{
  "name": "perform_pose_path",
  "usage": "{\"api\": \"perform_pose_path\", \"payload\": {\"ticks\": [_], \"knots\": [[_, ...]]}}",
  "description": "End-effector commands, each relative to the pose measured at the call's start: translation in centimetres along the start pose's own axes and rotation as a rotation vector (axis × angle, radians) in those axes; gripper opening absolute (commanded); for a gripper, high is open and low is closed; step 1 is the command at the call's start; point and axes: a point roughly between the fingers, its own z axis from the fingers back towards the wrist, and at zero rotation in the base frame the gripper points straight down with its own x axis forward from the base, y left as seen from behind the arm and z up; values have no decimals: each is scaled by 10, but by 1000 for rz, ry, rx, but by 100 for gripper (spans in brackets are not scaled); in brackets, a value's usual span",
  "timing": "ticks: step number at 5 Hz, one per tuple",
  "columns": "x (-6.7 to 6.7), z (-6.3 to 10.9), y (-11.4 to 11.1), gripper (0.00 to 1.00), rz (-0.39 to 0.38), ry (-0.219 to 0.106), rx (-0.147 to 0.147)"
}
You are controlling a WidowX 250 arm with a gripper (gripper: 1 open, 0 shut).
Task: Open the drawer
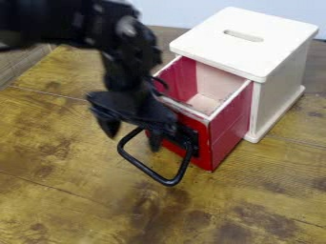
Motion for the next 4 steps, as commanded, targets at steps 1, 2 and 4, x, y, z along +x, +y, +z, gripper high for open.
{"api": "perform_pose_path", "payload": {"ticks": [1, 2, 4], "knots": [[16, 15, -1, 100, 32, -29, -81], [18, 19, 14, 100, 77, -20, -138], [29, -1, -2, 100, 2, -13, -217]]}}
